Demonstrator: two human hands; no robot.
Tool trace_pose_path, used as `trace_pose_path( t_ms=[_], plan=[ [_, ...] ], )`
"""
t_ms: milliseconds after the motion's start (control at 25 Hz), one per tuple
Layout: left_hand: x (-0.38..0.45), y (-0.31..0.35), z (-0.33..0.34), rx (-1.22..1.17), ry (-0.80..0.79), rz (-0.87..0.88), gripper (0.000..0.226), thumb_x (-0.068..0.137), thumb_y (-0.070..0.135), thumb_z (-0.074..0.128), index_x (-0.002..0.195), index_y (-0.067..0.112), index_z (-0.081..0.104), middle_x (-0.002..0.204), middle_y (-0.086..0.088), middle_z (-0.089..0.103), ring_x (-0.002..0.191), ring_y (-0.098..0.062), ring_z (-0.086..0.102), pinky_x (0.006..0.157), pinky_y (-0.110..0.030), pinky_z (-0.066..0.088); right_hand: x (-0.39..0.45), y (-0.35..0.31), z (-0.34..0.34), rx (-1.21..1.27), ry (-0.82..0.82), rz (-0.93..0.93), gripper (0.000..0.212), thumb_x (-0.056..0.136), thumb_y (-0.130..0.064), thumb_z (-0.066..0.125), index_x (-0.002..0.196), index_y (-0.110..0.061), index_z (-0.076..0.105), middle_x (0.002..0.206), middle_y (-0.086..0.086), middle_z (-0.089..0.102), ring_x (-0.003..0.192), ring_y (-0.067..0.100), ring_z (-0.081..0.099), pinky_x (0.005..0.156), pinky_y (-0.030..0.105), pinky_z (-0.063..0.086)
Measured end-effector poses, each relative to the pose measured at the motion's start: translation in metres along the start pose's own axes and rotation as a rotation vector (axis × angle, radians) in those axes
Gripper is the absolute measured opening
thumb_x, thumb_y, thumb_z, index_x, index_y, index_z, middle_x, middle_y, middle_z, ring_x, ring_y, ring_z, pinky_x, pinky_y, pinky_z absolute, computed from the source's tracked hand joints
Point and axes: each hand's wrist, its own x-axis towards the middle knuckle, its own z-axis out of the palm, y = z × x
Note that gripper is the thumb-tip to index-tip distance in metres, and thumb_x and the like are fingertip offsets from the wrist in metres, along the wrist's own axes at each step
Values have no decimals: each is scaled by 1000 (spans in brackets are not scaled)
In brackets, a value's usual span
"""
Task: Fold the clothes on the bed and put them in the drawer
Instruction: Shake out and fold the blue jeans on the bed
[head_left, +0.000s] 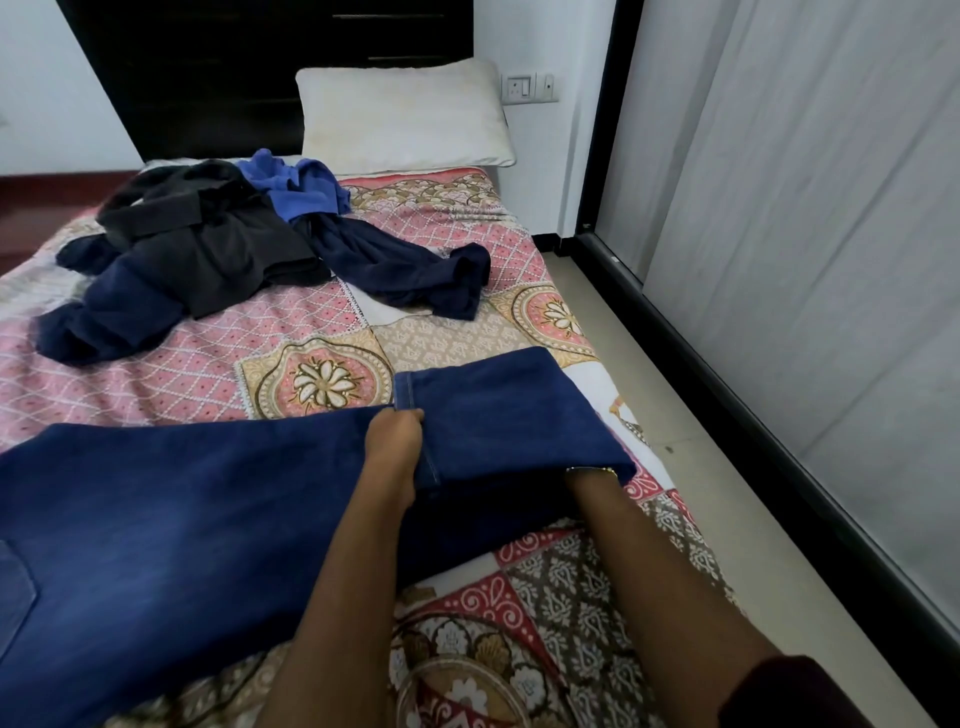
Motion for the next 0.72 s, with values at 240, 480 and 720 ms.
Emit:
trace_pose_path(
  t_ms=[240,480,720],
  plan=[
    [6,-22,2,269,-72,99,32,98,12,37,128,2,43,118,-13,52,91,-20,49,69,-29,38,-11,-8,7,321,78,213,52,101,-26,33,146,-11,11,155,10,12,142,24,16,112,27,19],
    [-9,-40,4,417,-43,217,15,100,16,38,110,6,39,118,-18,52,97,-28,51,84,-39,45,-24,-14,29,222,436,110,51,99,-29,35,146,-18,19,155,4,17,140,20,20,113,25,13],
    [-17,-51,1,553,4,350,63,100,16,40,150,17,2,126,-20,51,105,-36,55,83,-42,43,-38,-17,46,248,552,99,48,98,-26,37,143,-14,29,152,5,27,136,21,29,111,25,23]
  ],
)
